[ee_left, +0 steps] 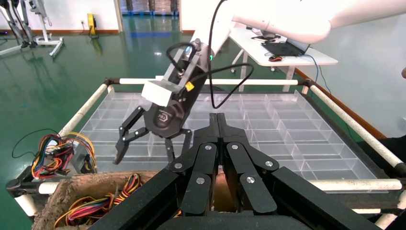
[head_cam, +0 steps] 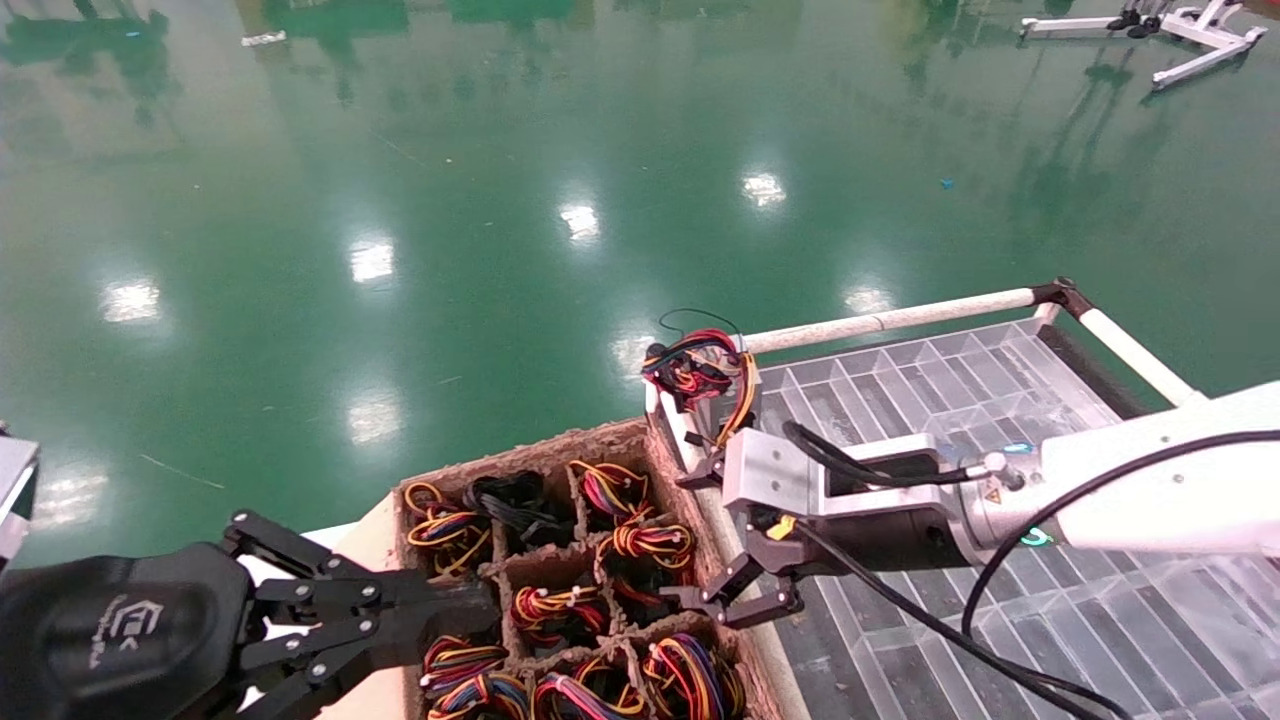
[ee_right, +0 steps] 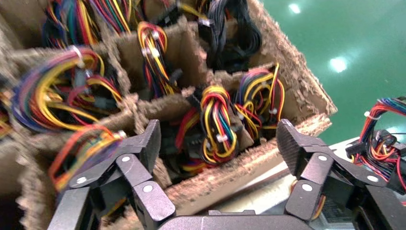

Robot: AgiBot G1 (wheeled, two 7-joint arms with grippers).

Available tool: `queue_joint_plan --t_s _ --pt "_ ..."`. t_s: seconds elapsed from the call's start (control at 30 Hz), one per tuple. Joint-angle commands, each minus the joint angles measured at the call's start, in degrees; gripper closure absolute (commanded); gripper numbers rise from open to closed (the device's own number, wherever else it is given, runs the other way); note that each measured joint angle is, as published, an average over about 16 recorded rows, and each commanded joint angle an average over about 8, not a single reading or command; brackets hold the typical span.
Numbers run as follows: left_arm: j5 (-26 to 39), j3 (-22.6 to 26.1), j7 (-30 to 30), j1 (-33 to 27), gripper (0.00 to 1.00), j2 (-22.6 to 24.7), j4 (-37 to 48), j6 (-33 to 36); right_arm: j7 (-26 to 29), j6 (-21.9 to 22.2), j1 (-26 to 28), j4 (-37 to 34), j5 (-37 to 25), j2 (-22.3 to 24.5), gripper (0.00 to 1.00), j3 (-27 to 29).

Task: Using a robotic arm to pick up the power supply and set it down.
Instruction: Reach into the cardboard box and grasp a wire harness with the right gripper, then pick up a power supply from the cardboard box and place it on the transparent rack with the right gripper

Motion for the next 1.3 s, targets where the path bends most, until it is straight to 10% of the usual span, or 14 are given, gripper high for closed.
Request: queue_joint_plan --t_s 0.03,0.37,1.3 --pt "0.0 0.0 0.0 0.0 0.76 0.0 0.0 0.0 -1.1 -0.2 1.1 -2.1 -0.7 -1.3 1.0 -0.5" --pt "0.0 0.0 0.0 0.0 0.0 0.0 0.0 0.0 -5.5 -1.3 4.0 -11.1 -1.8 -5.5 1.0 -1.8" --pt "0.0 0.0 0.0 0.0 0.0 0.0 0.0 0.0 -6.3 -6.1 7.3 -14.8 1.4 -3.4 1.0 -0.1"
